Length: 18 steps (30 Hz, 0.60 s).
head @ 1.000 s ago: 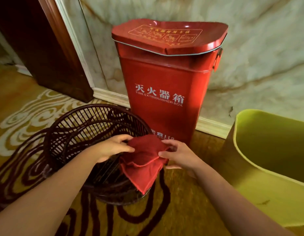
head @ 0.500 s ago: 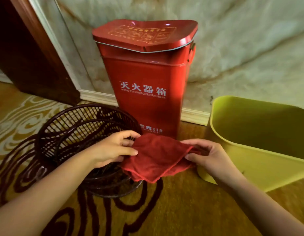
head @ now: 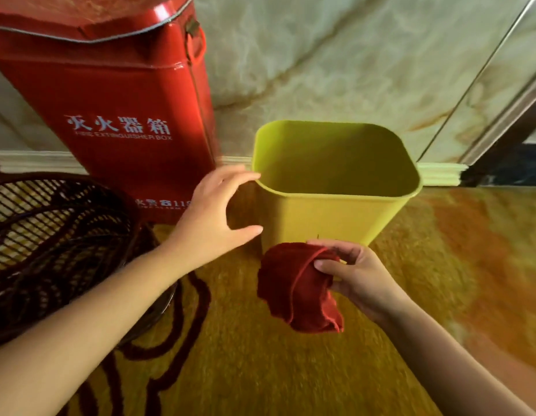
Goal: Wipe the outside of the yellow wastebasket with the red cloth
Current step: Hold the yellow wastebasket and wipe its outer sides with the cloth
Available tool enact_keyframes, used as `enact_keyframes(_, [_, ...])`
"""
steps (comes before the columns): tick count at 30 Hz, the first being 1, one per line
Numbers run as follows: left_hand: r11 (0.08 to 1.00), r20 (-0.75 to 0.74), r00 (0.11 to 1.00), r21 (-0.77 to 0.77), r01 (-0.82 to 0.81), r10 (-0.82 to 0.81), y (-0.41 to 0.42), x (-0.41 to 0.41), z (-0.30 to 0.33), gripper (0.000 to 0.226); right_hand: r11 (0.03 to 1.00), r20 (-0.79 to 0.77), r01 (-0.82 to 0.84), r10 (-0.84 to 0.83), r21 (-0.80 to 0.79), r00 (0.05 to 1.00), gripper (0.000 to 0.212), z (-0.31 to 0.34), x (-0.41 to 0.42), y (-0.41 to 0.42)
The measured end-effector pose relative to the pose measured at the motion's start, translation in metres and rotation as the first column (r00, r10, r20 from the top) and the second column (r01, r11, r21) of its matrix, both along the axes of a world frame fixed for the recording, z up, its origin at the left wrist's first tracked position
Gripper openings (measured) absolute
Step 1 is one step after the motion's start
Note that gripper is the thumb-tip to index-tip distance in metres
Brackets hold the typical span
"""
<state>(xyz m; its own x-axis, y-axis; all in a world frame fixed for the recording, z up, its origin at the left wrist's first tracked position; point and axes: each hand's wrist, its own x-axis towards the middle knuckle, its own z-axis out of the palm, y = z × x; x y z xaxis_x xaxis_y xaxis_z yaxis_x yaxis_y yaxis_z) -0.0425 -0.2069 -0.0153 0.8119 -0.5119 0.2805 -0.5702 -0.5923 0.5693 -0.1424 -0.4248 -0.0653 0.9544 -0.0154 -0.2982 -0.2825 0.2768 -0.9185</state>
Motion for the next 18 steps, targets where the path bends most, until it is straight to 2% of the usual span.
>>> enact_keyframes(1, [0.997, 0.136, 0.989, 0.059, 0.05, -0.058, -0.012, 0.006, 0.008, 0.067, 0.999, -0.006, 0.036, -0.036, -0.003, 0.999, 0.031, -0.002, -0.004, -0.004])
enact_keyframes(2, [0.985, 0.19, 0.975, 0.155, 0.081, -0.111, -0.025, 0.013, 0.015, 0.067, 0.997, -0.011, 0.072, -0.073, -0.006, 0.997, 0.032, -0.003, -0.007, -0.007])
enact_keyframes(4, [0.936, 0.117, 0.977, 0.325, 0.135, -0.181, -0.048, 0.025, 0.021, 0.061, 0.99, -0.022, 0.142, -0.142, -0.008, 0.99, 0.034, -0.005, -0.013, -0.014])
enact_keyframes(6, [0.895, 0.054, 0.975, 0.41, 0.177, -0.217, -0.062, 0.035, 0.02, 0.04, 0.979, -0.024, 0.205, -0.205, -0.01, 0.978, 0.035, -0.005, -0.018, -0.02])
enact_keyframes(9, [0.91, 0.036, 0.97, 0.356, 0.212, -0.24, -0.067, 0.042, 0.019, 0.022, 0.951, 0.0, 0.304, -0.304, -0.051, 0.953, 0.034, -0.002, -0.024, -0.028])
enact_keyframes(14, [0.926, 0.063, 0.96, 0.286, 0.245, -0.273, -0.081, 0.044, 0.03, 0.019, 0.874, 0.106, 0.462, -0.451, -0.147, 0.886, 0.032, 0.022, -0.029, -0.042])
enact_keyframes(18, [0.97, -0.048, 0.98, 0.141, 0.196, -0.191, -0.099, 0.06, 0.048, 0.018, 0.782, 0.3, 0.606, -0.549, -0.147, 0.781, 0.033, 0.055, -0.026, -0.055])
